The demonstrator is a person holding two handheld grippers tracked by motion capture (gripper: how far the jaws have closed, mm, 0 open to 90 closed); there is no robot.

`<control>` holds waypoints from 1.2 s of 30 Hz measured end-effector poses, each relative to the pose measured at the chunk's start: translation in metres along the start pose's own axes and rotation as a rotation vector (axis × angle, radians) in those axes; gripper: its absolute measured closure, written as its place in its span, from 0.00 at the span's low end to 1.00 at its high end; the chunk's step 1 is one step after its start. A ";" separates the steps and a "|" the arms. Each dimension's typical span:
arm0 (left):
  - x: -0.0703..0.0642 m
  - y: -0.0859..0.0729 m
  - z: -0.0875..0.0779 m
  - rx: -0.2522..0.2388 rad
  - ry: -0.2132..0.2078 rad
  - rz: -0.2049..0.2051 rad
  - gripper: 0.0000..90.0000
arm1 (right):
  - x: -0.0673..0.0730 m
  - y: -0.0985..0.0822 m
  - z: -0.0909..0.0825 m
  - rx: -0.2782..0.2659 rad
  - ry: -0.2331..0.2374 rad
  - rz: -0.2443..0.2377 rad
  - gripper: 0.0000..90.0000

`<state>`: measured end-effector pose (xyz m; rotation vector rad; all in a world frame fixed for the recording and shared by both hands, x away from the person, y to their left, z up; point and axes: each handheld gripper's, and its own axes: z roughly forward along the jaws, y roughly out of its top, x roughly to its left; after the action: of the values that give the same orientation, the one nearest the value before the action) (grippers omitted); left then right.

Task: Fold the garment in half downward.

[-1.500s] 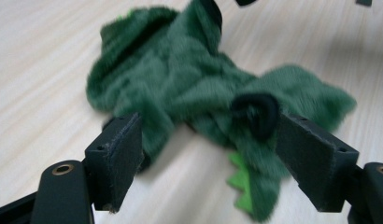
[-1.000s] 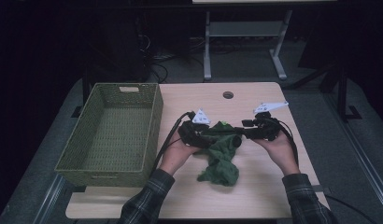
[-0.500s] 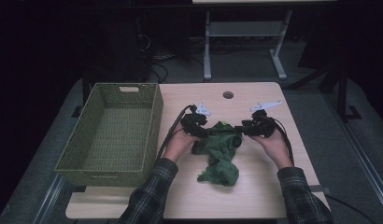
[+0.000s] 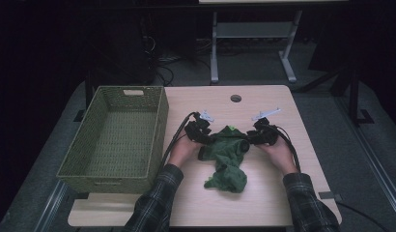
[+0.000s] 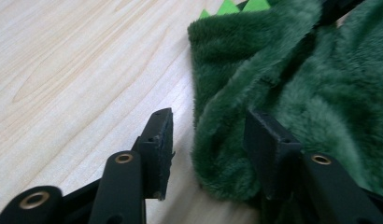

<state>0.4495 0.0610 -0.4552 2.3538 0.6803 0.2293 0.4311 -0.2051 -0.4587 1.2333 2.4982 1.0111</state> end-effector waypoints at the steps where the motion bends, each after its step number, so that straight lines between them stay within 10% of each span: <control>1: 0.001 0.000 0.001 0.004 -0.004 0.002 0.61 | 0.001 0.000 0.001 0.003 0.000 -0.001 0.70; 13: 0.001 -0.001 0.005 0.029 -0.043 -0.034 0.96 | 0.003 0.000 0.004 0.025 0.010 -0.003 0.96; 23: 0.003 0.016 -0.015 -0.098 -0.056 -0.082 0.97 | 0.000 0.010 -0.013 -0.060 -0.005 0.056 0.97; 36: -0.006 0.052 -0.050 -0.215 -0.012 -0.014 0.97 | -0.001 0.043 -0.048 -0.137 -0.025 0.043 0.98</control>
<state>0.4496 0.0525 -0.3830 2.1432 0.6329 0.2686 0.4391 -0.2112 -0.3951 1.2550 2.3496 1.1487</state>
